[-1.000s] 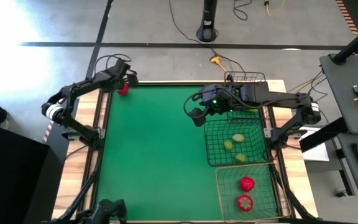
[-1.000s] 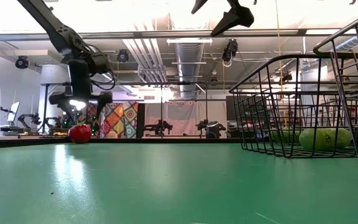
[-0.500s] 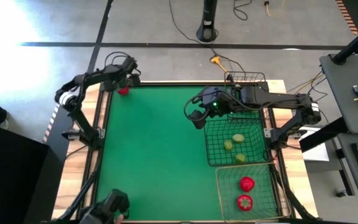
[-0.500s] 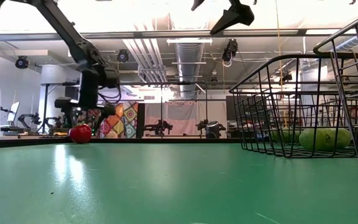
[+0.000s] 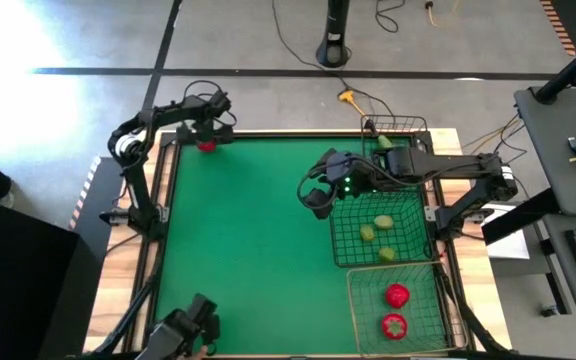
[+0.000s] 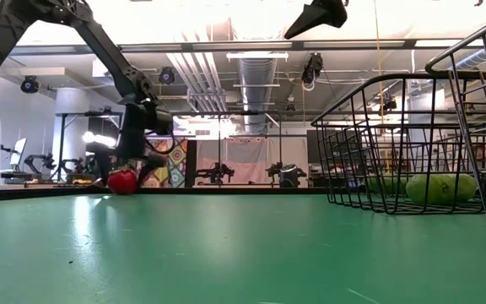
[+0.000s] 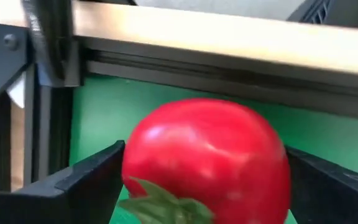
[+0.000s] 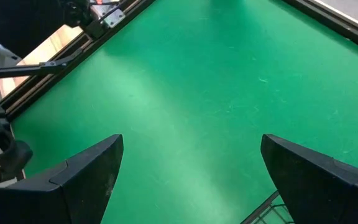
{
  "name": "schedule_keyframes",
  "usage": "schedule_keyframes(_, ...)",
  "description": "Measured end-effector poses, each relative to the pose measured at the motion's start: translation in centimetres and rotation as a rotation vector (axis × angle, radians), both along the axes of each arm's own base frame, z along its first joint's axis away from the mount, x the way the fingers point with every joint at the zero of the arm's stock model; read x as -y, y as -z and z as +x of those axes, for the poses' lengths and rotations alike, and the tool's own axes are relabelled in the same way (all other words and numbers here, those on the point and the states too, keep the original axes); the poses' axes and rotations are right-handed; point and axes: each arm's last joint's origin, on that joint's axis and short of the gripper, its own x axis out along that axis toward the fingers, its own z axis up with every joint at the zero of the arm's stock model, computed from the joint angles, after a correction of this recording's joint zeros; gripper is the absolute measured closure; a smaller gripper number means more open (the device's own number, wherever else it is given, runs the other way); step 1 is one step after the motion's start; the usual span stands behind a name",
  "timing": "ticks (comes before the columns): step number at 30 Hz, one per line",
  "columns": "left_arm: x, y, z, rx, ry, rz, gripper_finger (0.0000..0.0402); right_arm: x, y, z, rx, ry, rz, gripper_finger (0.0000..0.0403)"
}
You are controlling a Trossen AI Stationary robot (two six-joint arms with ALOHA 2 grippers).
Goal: Sort produce into baskets
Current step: Put the tomato into the gold wire basket
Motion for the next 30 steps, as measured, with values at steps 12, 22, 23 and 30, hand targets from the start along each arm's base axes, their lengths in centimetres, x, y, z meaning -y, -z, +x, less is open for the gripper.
schedule_keyframes(12,0.6,0.1,0.7,0.023,0.139,-0.045,0.0038,0.0,0.0,0.0,0.004,0.015,0.013,0.0029)
schedule_keyframes(22,1.8,1.0,1.5,0.017,0.262,-0.088,0.0038,0.0,0.0,0.0,0.005,0.015,0.011,0.0029)
schedule_keyframes(23,1.9,1.0,1.6,0.01,0.275,-0.09,0.0038,0.0,0.0,0.0,0.005,0.015,0.011,0.0029)
schedule_keyframes(30,2.3,1.1,2.1,-0.001,0.318,-0.093,0.0038,0.0,0.0,0.0,0.005,0.015,0.011,0.0029)
